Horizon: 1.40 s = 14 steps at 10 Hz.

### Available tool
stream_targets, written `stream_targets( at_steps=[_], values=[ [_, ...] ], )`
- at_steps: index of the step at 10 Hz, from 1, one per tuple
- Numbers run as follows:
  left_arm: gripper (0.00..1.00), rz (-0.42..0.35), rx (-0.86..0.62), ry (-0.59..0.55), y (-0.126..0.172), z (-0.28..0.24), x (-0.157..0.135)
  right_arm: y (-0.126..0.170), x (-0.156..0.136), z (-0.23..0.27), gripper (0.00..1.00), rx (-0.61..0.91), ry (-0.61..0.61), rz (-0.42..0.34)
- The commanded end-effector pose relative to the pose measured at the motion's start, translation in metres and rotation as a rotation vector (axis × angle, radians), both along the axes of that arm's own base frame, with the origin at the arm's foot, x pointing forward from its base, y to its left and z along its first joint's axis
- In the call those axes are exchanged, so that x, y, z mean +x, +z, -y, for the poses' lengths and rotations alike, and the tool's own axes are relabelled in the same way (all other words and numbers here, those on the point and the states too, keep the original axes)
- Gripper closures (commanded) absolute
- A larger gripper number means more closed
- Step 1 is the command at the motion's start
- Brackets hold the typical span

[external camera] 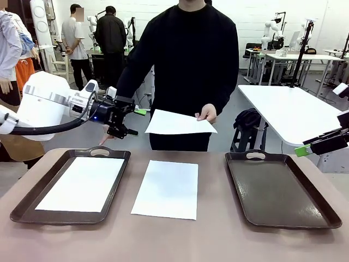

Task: Sort the A4 documents.
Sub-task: Receive the A4 Paper.

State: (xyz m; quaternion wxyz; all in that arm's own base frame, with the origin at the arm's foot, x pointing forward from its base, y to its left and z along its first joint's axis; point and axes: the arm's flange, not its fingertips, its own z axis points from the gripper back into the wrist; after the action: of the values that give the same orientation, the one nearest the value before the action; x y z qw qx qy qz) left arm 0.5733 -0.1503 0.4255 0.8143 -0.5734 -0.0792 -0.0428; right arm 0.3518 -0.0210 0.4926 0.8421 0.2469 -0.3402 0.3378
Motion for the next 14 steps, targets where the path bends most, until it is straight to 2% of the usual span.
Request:
stream_targets(
  at_steps=[1,3,8,9,10,11,12,13,14],
  values=[
    [0.0,-0.059,0.0,0.015,-0.002,0.013,0.023,-0.002,0.005,-0.001,0.0,0.019,0.018,0.013],
    [0.0,-0.126,-0.044,-0.005,-0.015,0.027,0.032,-0.002,0.005,-0.001,0.0,0.019,0.018,0.013],
    [0.0,-0.214,-0.149,-0.027,-0.025,0.046,0.042,-0.002,0.005,-0.001,0.0,0.019,0.018,0.013],
    [0.17,-0.214,-0.145,-0.008,-0.026,0.045,0.041,-0.002,0.005,-0.001,0.0,0.019,0.018,0.013],
    [0.19,-0.23,-0.155,-0.009,-0.026,0.046,0.04,-0.002,0.005,-0.001,0.0,0.019,0.018,0.013],
    [0.36,-0.25,-0.165,-0.015,-0.025,0.046,0.039,-0.002,0.005,-0.001,0.0,0.019,0.018,0.013],
    [0.38,-0.26,-0.171,-0.025,-0.025,0.045,0.039,-0.002,0.005,-0.001,0.0,0.019,0.018,0.013],
    [0.55,-0.27,-0.175,-0.024,-0.027,0.044,0.038,-0.002,0.005,-0.001,0.0,0.019,0.018,0.013],
    [0.57,-0.276,-0.179,-0.023,-0.029,0.044,0.037,-0.002,0.005,-0.001,0.0,0.019,0.018,0.013]
  ],
)
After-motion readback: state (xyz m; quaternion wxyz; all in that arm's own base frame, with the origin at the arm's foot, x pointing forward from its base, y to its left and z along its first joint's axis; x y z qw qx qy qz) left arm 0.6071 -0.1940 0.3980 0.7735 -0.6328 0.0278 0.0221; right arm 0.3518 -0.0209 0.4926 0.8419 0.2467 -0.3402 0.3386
